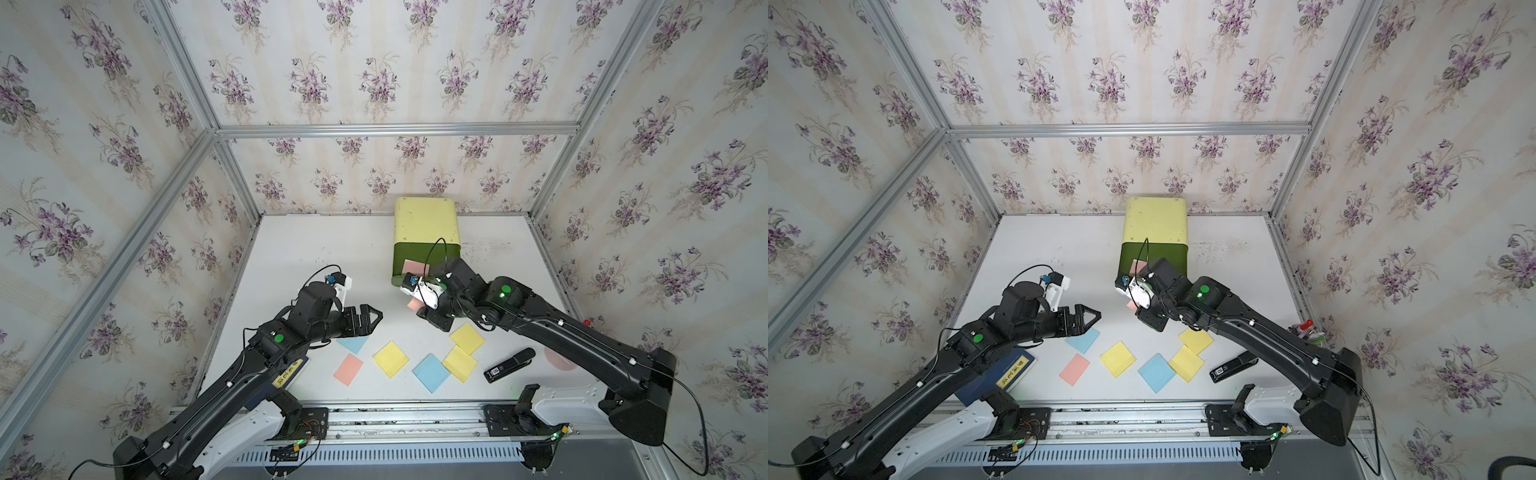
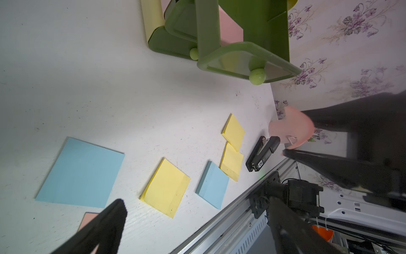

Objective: Please put the sticky notes in the drawer by color
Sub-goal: Pick up the sticky notes from the center of the board.

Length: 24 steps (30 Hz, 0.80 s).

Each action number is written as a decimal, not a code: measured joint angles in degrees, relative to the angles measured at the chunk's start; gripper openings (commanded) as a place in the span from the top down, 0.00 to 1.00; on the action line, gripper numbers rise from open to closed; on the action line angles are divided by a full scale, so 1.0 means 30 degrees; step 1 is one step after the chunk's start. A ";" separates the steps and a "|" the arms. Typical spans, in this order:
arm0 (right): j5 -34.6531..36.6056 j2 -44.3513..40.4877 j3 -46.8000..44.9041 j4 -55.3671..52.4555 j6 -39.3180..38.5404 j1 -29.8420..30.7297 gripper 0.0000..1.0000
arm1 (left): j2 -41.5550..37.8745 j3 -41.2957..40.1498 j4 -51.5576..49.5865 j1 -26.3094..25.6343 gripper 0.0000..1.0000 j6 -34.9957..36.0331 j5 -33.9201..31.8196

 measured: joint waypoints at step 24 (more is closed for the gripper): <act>0.4488 0.3781 0.4073 0.1450 -0.3716 -0.4160 0.51 | 0.6324 0.5333 -0.0364 0.0838 0.01 0.2390 0.1523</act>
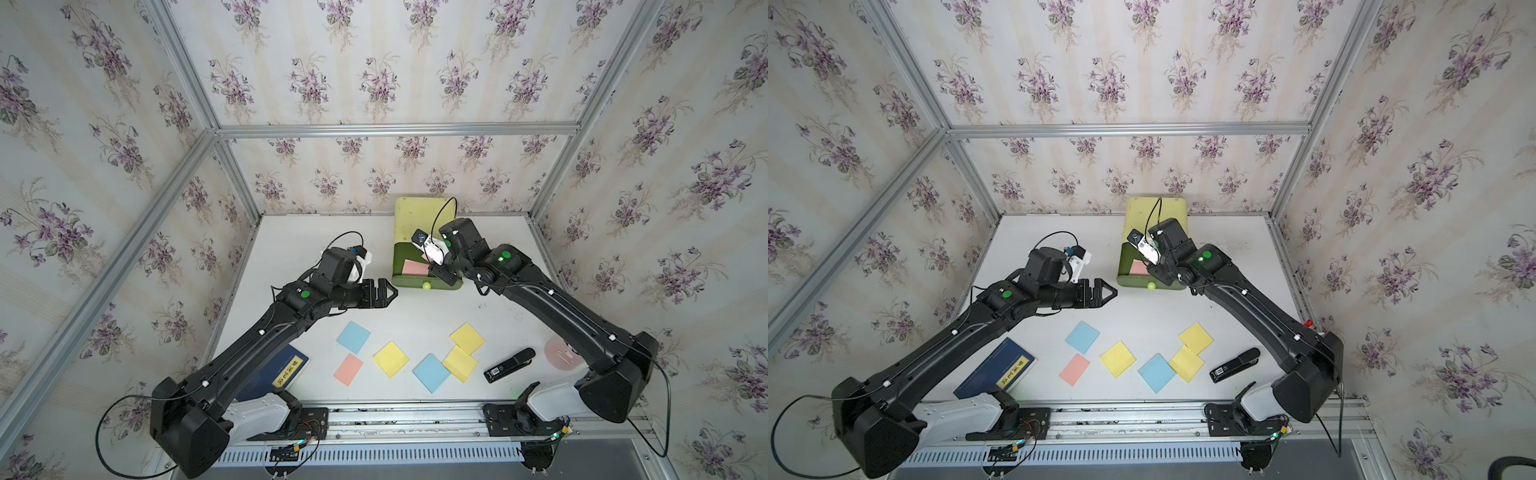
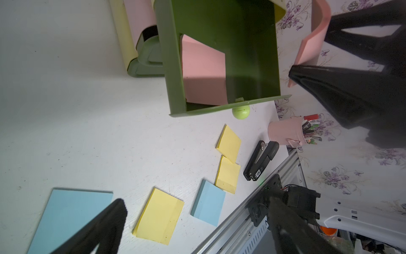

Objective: Please put the sticky notes in the drawer by color
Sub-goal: Pick up the sticky notes from the center of the board, then place the sticky notes in the drawer.

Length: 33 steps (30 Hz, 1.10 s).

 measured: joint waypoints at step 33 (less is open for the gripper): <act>0.1785 0.1894 -0.1239 0.1421 -0.2637 -0.0255 0.51 | 0.3308 0.2951 -0.2455 0.0532 0.01 -0.0561 -0.0335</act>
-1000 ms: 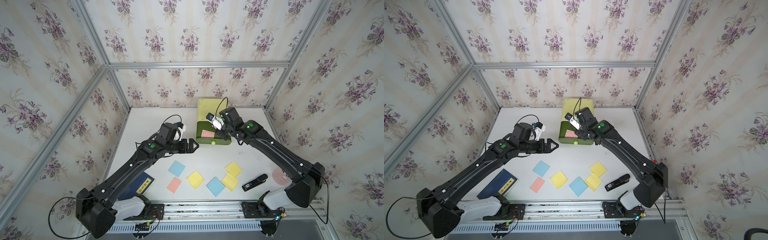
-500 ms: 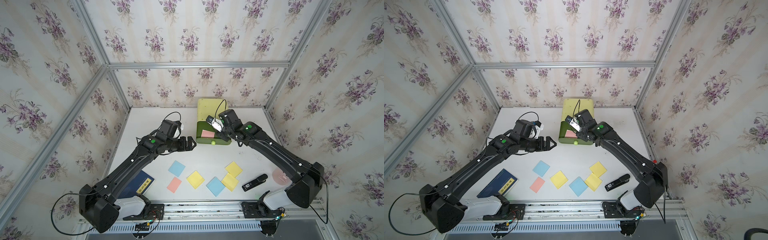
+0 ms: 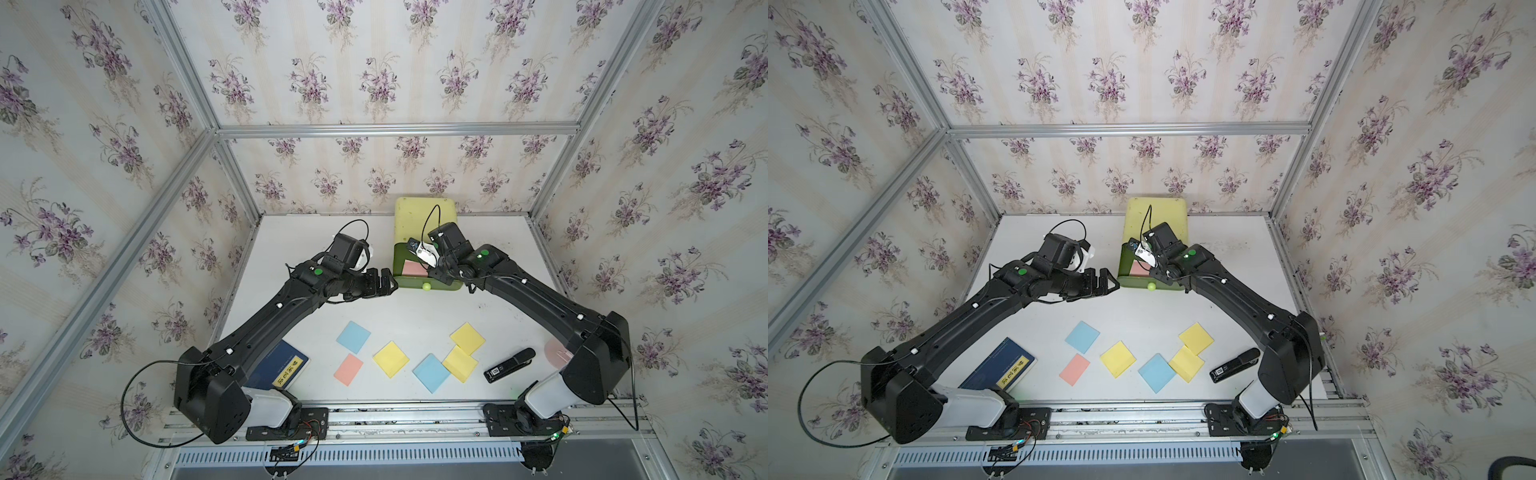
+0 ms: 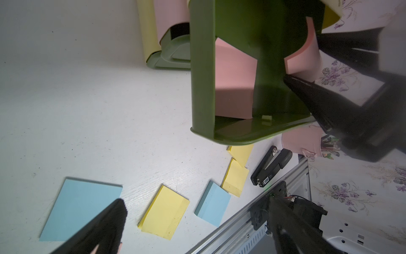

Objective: Please put the sticky notes in the drawer by color
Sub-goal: Place the sticky notes in the drawer.

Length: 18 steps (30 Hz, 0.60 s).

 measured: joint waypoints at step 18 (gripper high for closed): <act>-0.1151 0.1071 0.0874 0.0313 -0.1319 -0.0852 0.50 | -0.0117 0.0219 0.0007 0.0000 0.01 0.0109 -0.0066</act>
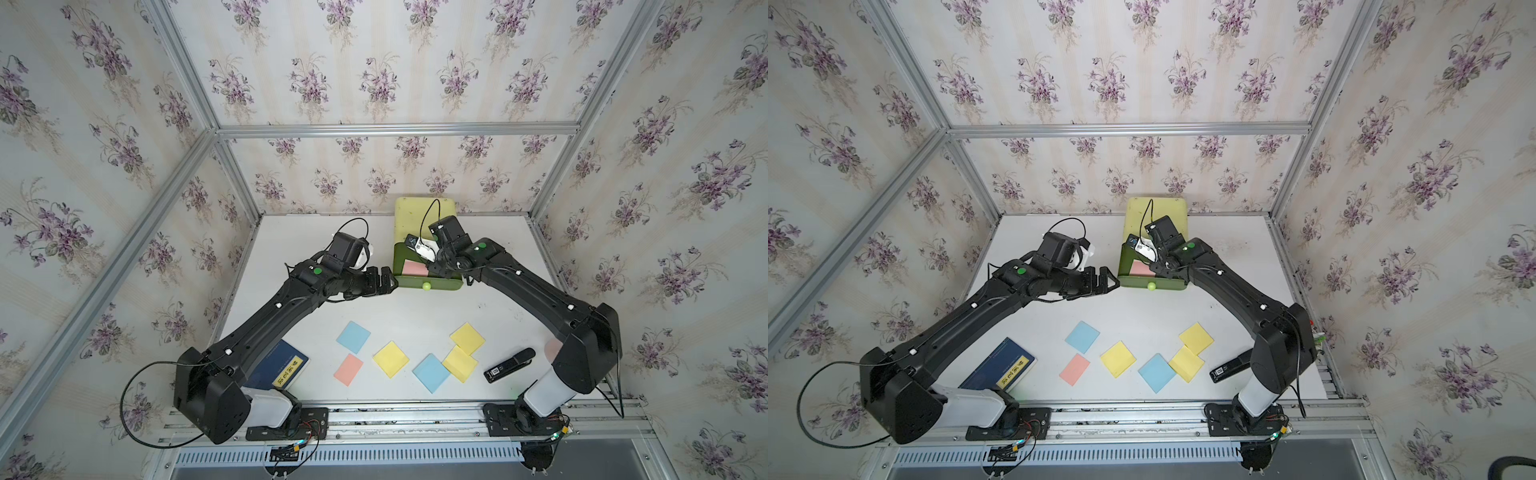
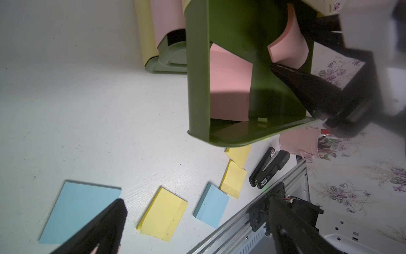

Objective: Please put the sticky notes in the drawer by color
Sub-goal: Place the sticky notes in the drawer.

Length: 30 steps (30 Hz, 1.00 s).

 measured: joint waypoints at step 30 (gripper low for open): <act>0.1851 0.1209 -0.0211 0.1814 -0.2871 -0.0335 0.40 | -0.0612 -0.1107 0.0219 0.0102 0.01 0.0197 -0.0466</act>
